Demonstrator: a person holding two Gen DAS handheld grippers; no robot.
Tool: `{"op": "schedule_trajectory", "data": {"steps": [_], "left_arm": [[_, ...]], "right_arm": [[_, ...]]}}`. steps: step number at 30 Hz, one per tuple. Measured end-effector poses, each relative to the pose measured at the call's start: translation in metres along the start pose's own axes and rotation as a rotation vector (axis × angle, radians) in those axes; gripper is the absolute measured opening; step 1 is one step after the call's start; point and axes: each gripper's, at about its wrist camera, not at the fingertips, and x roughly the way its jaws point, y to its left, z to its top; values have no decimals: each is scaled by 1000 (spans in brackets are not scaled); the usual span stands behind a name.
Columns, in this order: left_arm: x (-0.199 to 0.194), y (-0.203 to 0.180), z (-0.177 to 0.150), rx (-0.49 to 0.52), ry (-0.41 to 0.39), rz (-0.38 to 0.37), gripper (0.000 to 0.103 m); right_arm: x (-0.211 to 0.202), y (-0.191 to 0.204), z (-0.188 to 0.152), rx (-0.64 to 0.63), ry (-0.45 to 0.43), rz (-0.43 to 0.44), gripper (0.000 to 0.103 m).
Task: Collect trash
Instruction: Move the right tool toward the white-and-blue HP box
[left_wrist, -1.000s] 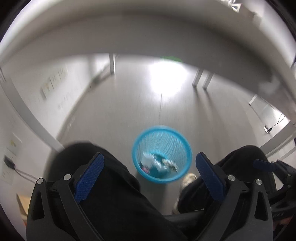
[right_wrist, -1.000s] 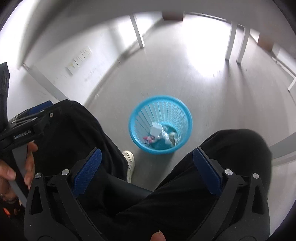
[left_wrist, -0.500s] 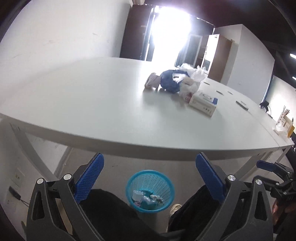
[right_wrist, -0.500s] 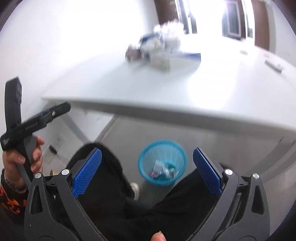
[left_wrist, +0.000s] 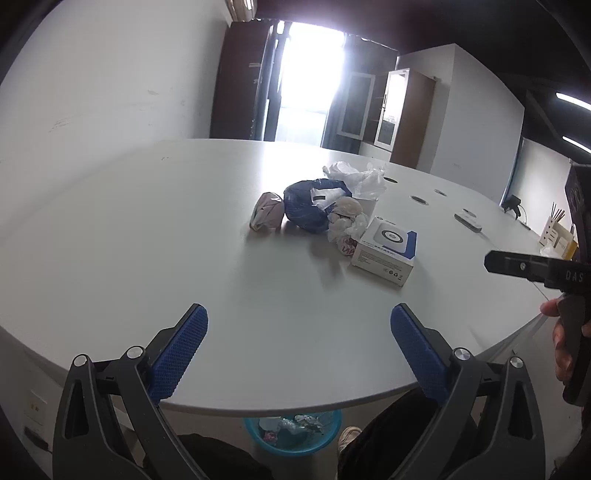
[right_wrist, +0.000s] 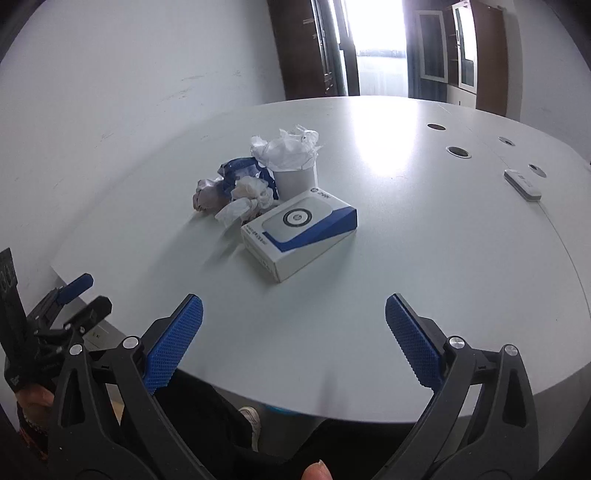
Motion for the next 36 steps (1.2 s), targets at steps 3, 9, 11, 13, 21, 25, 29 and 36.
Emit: {"op": "schedule_trajectory", "data": {"steps": [3,9,11,13,21,25,29,36], "left_arm": [[9,-2,6,6,14,-28,97],[27,-7,16,36,38,-49,97],[30,-5,18,29,45,-63,97],[32,-2,19,19,50,-72,97],[45,4,28,25,64,-65,97],[49,5,34,35,65,-56,97],[55,7,40,18,74,-75,97],[81,-2,56,29,106,-75,96]], "right_arm": [[16,-1,17,31,13,-7,95],[64,-3,45,81,83,-31,95],[79,-5,53,105,102,-41,95],[96,-7,62,129,130,-56,95],[157,-20,83,247,216,-106,95],[179,-18,87,235,247,-123,95],[196,-12,96,208,268,-153,95],[204,-11,102,133,306,-167,94]]}}
